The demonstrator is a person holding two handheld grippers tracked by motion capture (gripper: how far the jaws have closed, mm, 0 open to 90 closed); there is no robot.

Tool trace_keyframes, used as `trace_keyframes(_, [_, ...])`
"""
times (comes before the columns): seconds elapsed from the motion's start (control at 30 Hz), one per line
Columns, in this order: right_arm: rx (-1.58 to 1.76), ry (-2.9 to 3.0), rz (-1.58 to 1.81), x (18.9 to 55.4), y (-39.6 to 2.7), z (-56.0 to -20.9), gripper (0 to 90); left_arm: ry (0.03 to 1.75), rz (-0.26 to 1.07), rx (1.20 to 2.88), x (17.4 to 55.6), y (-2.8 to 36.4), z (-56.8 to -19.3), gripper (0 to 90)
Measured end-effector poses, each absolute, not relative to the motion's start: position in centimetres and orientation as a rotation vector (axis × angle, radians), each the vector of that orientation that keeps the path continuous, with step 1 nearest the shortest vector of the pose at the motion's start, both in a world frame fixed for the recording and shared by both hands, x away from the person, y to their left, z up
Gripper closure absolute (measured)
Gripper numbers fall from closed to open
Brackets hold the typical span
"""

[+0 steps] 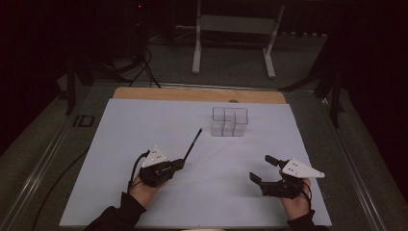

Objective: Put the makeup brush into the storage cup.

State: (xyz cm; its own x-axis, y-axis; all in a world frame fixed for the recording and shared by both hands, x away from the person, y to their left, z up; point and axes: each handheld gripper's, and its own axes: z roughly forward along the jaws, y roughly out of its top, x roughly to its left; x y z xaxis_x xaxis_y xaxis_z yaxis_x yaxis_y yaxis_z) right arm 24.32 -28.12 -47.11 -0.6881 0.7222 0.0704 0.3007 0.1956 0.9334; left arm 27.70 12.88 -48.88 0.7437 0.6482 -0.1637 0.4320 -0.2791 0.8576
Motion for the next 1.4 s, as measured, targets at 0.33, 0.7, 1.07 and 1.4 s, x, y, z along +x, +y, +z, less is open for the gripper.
trace_keyframes(0.33, [0.993, 2.101, 1.439, 24.9, -26.1, -42.5, 10.8, 0.826, 0.271, 1.915, 27.5, 12.8, -48.8, 85.4])
trace_keyframes(0.7, [0.924, 2.124, 1.41, 27.2, -22.9, -39.2, 9.6, 0.822, 0.28, 1.913, 27.4, 12.7, -48.8, 85.5])
trace_keyframes(1.07, [0.968, 2.148, 1.429, 29.5, -18.4, -39.5, 8.8, 0.813, 0.284, 1.909, 27.4, 12.7, -48.6, 85.5])
trace_keyframes(1.4, [1.197, 2.109, 1.477, 31.1, -15.8, -40.2, 8.8, 0.801, 0.283, 1.914, 27.3, 12.6, -48.6, 85.5])
